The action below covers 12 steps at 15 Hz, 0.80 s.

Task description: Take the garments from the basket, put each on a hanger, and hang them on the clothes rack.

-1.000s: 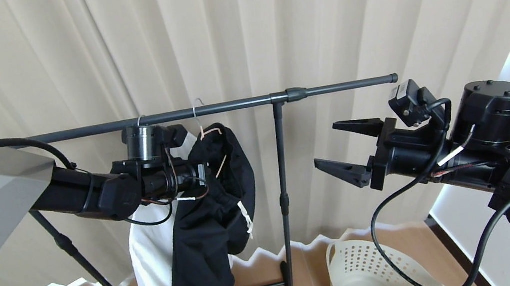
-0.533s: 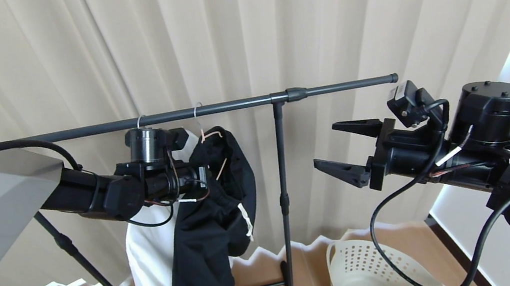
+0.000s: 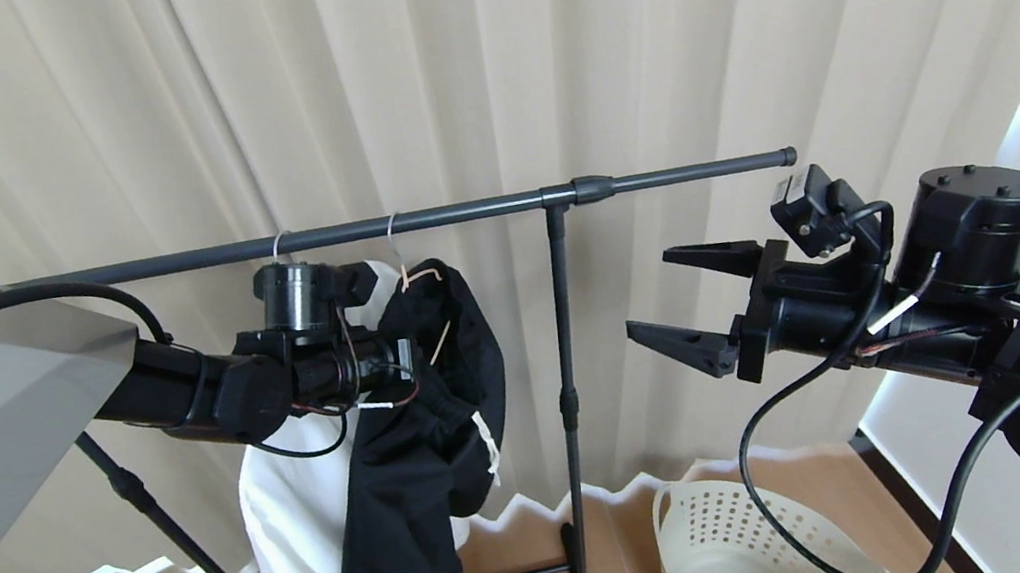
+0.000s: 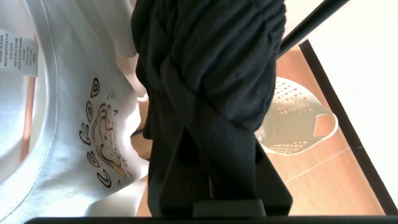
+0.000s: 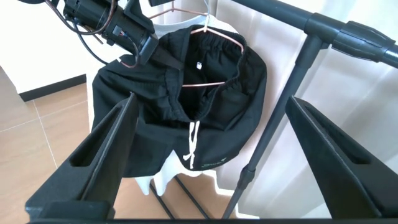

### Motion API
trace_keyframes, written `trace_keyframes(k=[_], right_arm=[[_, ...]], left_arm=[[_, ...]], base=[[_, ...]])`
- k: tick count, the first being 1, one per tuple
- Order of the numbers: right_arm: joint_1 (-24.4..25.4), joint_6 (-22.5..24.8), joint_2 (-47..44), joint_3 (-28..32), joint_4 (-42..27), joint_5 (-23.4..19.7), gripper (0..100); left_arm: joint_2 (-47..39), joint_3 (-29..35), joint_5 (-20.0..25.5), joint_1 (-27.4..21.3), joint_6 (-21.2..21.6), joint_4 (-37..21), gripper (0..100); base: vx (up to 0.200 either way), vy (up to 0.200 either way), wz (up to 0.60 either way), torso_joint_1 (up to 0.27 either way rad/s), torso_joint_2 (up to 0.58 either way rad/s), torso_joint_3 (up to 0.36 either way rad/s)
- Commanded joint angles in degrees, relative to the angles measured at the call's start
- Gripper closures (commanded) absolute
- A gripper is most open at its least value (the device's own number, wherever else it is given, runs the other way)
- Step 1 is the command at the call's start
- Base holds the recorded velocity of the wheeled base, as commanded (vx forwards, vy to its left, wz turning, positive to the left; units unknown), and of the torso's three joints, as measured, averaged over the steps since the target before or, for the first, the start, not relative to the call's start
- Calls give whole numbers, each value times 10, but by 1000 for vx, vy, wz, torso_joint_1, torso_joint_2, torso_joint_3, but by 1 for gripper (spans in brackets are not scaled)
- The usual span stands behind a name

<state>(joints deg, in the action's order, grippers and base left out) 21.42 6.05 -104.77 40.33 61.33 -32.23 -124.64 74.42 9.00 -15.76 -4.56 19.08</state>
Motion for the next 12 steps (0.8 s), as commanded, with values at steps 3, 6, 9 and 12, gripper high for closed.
trace_keyframes(k=[3,6,9,12], right_arm=[[0,0,-1,0,-1,0,0],[0,0,-1,0,0,0,0],[0,0,-1,0,0,0,0],[0,0,0,0,0,0,0]], left_arm=[[-1,-1,0,1,1,1,100],[2,-2,0,1,1,1,0],[3,-2,0,1,1,2,0],[12,-7,0,1,-2,1,0]], base=[[0,0,0,0,0,0],[0,0,0,0,0,0],[0,0,0,0,0,0],[0,0,0,0,0,0]])
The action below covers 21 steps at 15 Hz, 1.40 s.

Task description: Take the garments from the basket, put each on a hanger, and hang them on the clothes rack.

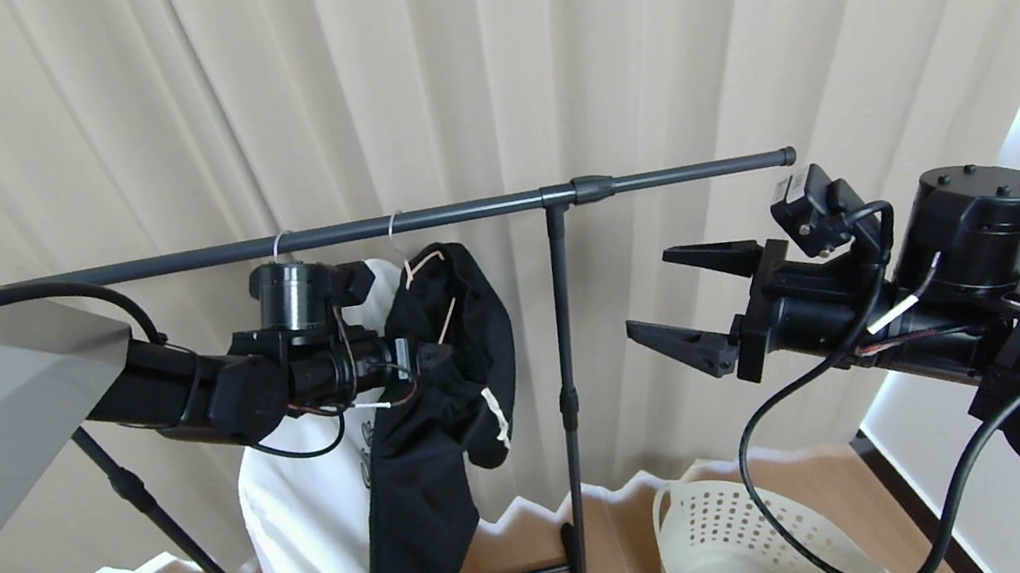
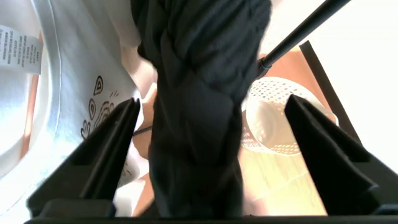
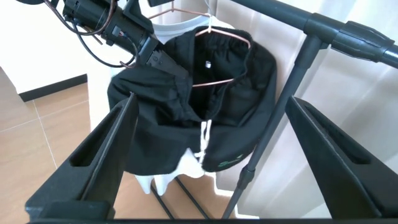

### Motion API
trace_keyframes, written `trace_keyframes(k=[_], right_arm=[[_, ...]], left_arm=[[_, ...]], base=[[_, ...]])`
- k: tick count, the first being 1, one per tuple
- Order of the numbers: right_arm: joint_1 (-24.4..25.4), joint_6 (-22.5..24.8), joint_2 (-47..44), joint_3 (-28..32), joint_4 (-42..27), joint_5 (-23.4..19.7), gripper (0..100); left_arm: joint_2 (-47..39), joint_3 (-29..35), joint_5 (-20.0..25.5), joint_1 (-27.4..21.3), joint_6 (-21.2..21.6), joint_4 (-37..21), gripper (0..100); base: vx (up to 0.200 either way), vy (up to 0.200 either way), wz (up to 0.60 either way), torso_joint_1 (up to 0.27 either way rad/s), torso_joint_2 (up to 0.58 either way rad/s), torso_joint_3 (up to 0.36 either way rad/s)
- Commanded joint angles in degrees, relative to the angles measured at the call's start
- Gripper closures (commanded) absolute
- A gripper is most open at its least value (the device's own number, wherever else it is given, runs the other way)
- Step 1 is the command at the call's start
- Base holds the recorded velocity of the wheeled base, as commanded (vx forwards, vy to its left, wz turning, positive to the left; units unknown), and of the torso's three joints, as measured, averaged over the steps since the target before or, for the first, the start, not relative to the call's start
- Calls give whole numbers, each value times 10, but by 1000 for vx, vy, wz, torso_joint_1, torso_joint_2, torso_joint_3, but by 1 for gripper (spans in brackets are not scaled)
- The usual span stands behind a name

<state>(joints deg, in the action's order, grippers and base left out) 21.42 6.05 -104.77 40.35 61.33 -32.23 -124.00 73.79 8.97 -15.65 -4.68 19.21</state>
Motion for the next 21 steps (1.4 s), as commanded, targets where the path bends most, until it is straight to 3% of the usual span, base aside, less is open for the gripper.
trace_keyframes(k=[1,6,9,11,12,14,16,19,21], right_arm=[[0,0,1,0,0,0,0],[1,-1,2,3,0,15,0],[2,-3,7,7,-1,27,0],[3,-23,33,0,-10,36,0],[5,-52,91,-17,-47,38,0],[1,-60,186,-7,-211,47,0],[-14,-60,232,-10,-313,92,0],[-19,-60,286,-117,-310,175,0],[-17,-60,334,-190,-298,179,0]], left_arm=[[12,-5,0,0,-2,-1,0],[92,-72,0,0,0,-1,0],[191,-147,0,0,1,-1,0],[300,-254,1,-1,3,-1,0],[346,-302,1,-1,2,-1,0],[436,-401,3,-3,3,0,0],[547,-488,3,-10,5,-1,0],[652,-573,3,-12,10,-3,0],[708,-628,3,-12,30,-3,0]], base=[[0,0,0,0,0,0],[0,0,0,0,0,0],[0,0,0,0,0,0],[0,0,0,0,0,0],[0,0,0,0,0,0],[0,0,0,0,0,0],[0,0,0,0,0,0],[0,0,0,0,0,0],[0,0,0,0,0,0]])
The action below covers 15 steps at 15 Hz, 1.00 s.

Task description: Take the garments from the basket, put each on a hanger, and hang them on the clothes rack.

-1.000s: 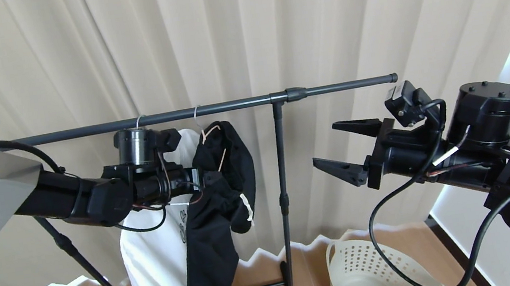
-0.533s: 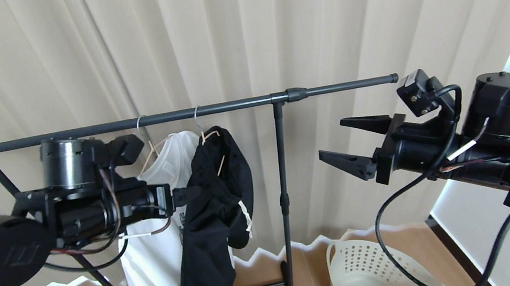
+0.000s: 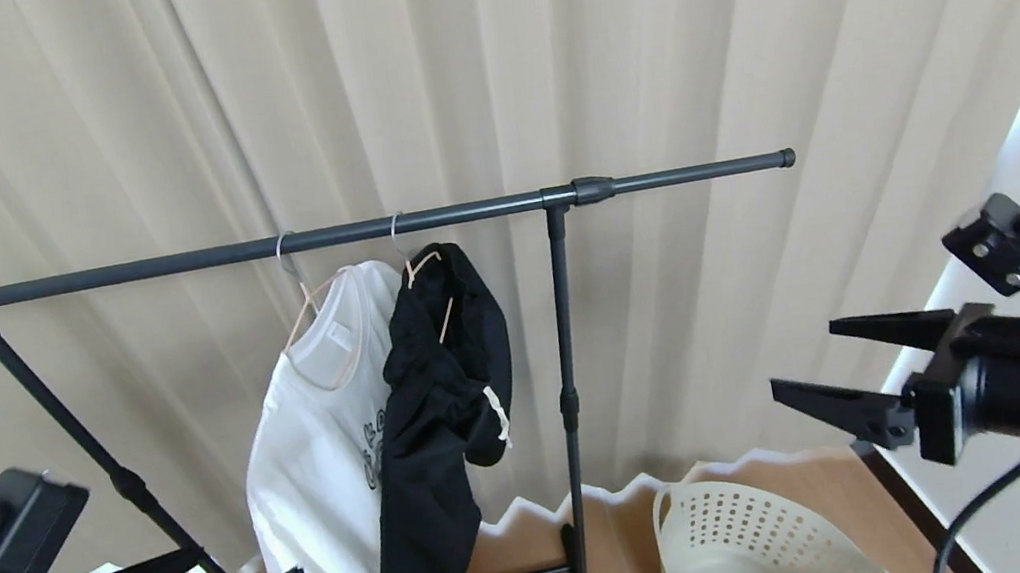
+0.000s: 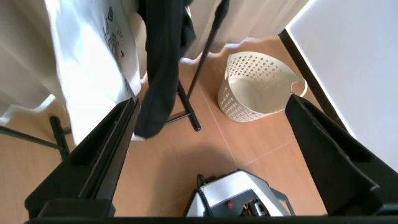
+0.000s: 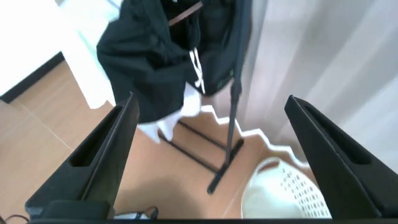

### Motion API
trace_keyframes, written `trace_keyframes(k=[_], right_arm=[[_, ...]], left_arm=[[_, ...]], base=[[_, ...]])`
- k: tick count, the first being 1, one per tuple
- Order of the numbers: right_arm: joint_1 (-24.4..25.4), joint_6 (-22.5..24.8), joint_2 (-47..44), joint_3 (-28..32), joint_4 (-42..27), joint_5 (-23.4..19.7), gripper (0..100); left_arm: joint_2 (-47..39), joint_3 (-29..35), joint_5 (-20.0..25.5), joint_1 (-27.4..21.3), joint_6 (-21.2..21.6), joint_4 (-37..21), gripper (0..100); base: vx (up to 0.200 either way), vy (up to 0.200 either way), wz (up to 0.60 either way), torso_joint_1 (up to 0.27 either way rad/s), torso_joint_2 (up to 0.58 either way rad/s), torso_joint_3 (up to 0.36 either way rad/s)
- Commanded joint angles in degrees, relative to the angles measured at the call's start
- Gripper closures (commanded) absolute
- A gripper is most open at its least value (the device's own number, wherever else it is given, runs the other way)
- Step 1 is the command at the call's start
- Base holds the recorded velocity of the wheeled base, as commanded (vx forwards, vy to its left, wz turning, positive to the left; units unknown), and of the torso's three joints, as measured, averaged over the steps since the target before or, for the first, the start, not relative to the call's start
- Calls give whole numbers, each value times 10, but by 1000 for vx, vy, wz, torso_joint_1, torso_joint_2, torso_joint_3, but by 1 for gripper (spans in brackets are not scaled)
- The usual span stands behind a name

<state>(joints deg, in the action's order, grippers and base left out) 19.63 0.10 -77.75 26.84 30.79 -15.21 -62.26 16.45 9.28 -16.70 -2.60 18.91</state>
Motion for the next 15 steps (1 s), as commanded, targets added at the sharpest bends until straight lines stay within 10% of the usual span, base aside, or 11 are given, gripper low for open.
trace_keyframes(k=[1,6,9,15], right_arm=[[1,0,108,-118,23,9,0],[1,17,243,-268,24,12,0],[0,20,391,-268,-169,17,0],[-4,41,547,-268,-310,107,0]], left_arm=[[148,-102,2,-2,22,-1,0],[295,-164,-1,3,47,-26,0],[442,-164,2,3,83,-191,0],[494,-164,-2,100,82,-200,0]], base=[[0,0,0,0,0,0],[0,0,0,0,0,0],[0,0,0,0,0,0],[0,0,0,0,0,0]])
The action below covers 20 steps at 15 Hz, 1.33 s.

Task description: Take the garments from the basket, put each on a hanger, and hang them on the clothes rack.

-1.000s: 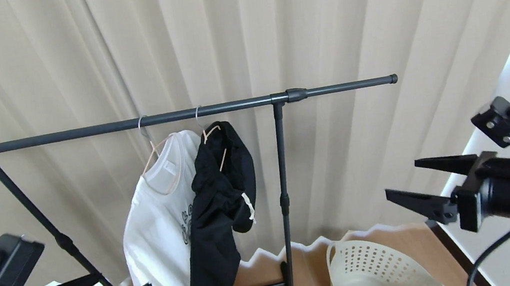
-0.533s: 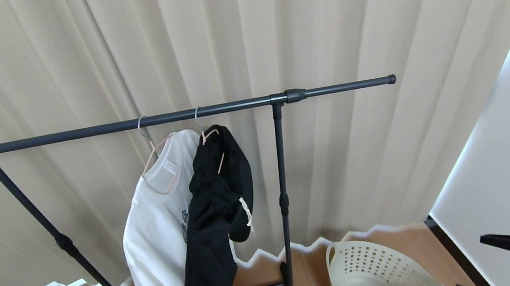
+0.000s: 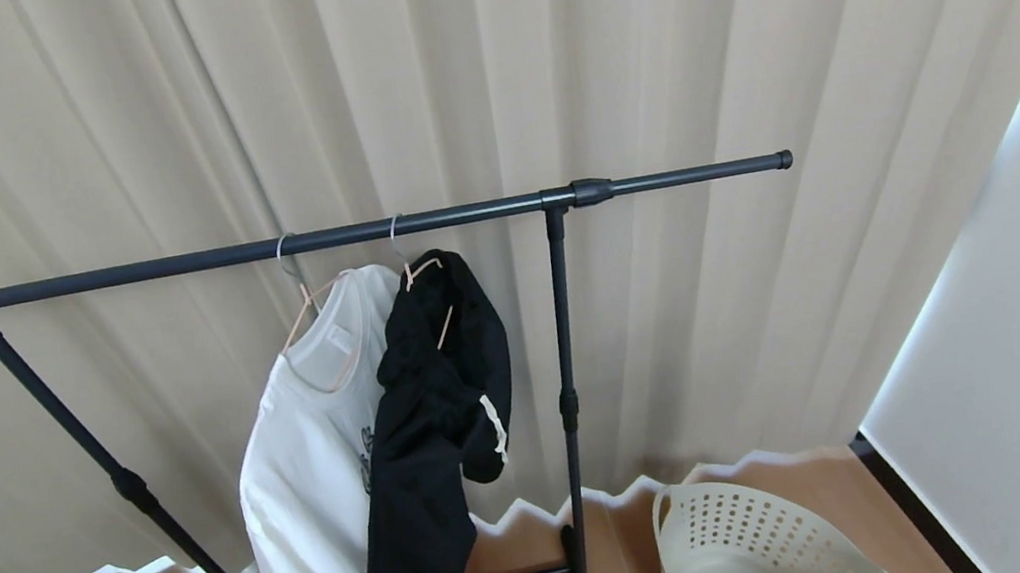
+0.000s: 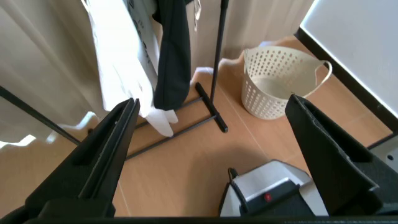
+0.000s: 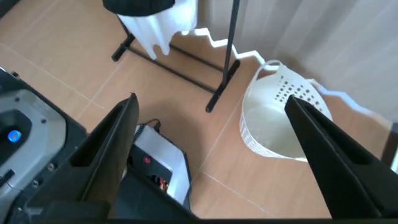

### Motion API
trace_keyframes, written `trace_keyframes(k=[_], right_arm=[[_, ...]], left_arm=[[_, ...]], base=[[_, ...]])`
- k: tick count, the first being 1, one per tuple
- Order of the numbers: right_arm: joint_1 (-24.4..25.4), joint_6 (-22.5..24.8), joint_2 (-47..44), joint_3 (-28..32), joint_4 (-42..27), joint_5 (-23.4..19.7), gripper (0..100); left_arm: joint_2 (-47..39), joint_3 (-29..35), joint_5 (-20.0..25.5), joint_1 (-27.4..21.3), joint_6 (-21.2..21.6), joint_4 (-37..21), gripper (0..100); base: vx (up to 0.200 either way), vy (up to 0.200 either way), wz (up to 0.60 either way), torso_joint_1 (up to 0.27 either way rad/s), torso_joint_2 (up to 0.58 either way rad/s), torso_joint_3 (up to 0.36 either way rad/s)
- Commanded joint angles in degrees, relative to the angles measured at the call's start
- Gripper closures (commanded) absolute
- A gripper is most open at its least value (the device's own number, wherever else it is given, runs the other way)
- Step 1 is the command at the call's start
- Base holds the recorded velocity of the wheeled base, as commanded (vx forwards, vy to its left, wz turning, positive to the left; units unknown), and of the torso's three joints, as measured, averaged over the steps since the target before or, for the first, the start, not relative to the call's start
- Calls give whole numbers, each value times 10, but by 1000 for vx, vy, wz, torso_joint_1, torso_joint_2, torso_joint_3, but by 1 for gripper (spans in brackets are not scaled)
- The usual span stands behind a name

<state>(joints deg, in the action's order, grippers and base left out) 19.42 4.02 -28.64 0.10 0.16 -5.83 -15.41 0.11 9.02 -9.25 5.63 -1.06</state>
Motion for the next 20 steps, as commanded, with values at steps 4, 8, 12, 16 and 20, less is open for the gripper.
trace_keyframes(k=[4,8,12,16,20], right_arm=[[-23,-10,166,-1,-5,82,0],[-105,-18,233,-1,-2,83,0],[-203,-16,278,-1,-5,86,0],[-196,-39,286,-1,-2,50,0],[-196,-36,286,-1,-2,51,0]], left_arm=[[102,0,-9,75,8,0,0],[154,0,-19,95,9,1,0],[154,2,16,93,-26,1,0],[154,2,16,93,-24,3,0],[154,2,16,93,-24,3,0]], base=[[0,0,0,0,0,0],[0,0,0,0,0,0],[0,0,0,0,0,0],[0,0,0,0,0,0],[0,0,0,0,0,0]])
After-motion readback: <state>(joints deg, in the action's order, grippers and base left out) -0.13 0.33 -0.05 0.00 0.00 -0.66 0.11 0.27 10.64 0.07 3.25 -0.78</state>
